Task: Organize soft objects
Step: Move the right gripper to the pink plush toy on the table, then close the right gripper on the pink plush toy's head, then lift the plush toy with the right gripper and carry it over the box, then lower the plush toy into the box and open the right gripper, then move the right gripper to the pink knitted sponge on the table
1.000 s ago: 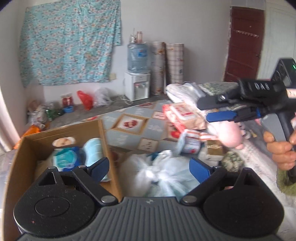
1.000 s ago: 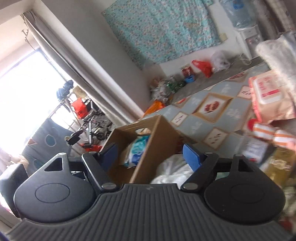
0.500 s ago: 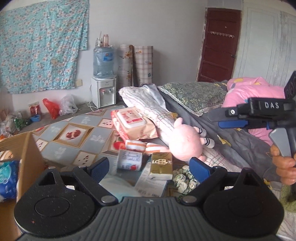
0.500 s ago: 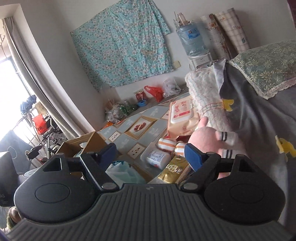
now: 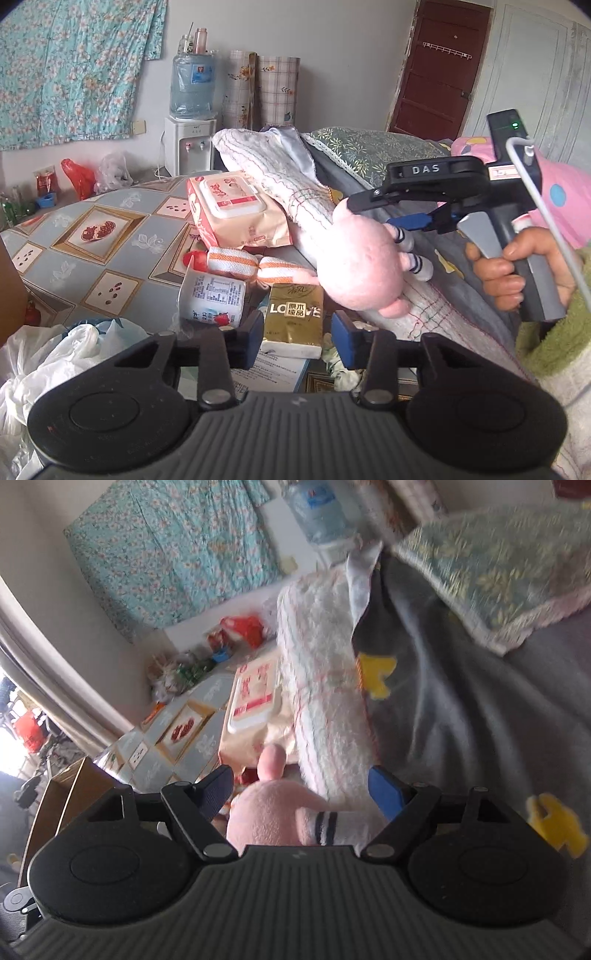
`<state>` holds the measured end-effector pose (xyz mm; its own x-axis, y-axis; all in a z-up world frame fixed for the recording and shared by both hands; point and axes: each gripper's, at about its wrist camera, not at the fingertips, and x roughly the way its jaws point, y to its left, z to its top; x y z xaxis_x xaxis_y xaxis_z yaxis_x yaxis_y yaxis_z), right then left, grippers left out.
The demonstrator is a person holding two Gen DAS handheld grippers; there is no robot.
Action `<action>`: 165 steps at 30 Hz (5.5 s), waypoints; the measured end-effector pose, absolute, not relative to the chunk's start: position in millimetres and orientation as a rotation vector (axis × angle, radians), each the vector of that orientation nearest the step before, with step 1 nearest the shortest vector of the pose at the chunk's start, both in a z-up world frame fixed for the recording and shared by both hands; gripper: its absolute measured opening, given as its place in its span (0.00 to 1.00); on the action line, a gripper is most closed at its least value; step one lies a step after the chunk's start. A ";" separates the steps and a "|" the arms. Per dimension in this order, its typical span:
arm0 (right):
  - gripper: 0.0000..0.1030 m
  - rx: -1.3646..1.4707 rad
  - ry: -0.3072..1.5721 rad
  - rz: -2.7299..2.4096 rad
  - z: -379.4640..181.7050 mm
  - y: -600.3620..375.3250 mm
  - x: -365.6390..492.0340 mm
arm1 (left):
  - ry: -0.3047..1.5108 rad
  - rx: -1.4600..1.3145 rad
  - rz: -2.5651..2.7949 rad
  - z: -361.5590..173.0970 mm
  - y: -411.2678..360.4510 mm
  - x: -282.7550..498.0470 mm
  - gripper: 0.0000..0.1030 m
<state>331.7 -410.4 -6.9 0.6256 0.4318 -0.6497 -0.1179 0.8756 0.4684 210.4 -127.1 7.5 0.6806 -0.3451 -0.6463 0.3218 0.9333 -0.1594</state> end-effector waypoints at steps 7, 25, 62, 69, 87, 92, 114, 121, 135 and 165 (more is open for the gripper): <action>0.78 0.366 0.816 0.483 9.5 -371.5 289.7 | 0.755 -0.027 -0.434 5.9 -119.2 197.5 0.40; 0.78 0.628 0.895 0.816 -11.0 -337.8 223.6 | 0.792 -0.048 -0.522 -4.0 -114.6 176.1 0.68; 0.60 0.376 0.682 0.631 63.9 -299.3 219.3 | 0.662 -0.147 -0.483 35.5 -99.0 155.8 0.59; 0.60 0.306 0.633 0.793 108.7 -197.8 217.1 | 0.544 -0.189 -0.330 72.9 -21.3 118.0 0.59; 0.60 0.051 0.887 0.955 66.5 92.0 253.0 | 0.678 -0.413 0.054 41.4 181.2 101.8 0.59; 0.60 -0.102 0.927 0.901 45.9 115.9 256.3 | 0.759 -0.457 0.039 16.7 194.9 113.0 0.59; 0.63 -0.248 0.852 0.876 50.7 116.2 273.1 | 0.838 -0.340 0.011 8.4 175.9 122.2 0.62; 0.66 -0.012 0.812 0.928 85.6 52.8 259.6 | 0.734 -0.281 0.032 32.8 163.1 100.6 0.70; 0.81 0.391 0.577 0.689 66.3 -148.5 164.8 | 0.517 -0.214 -0.033 74.4 112.0 64.6 0.93; 0.82 0.287 0.733 0.399 45.7 -309.3 228.5 | 0.658 -0.032 -0.351 40.8 -62.4 164.9 0.88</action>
<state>228.5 -309.3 45.7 0.6740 0.4476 -0.5877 -0.2506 0.8869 0.3880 164.9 -62.4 40.8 0.7347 -0.3293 -0.5931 0.3091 0.9407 -0.1394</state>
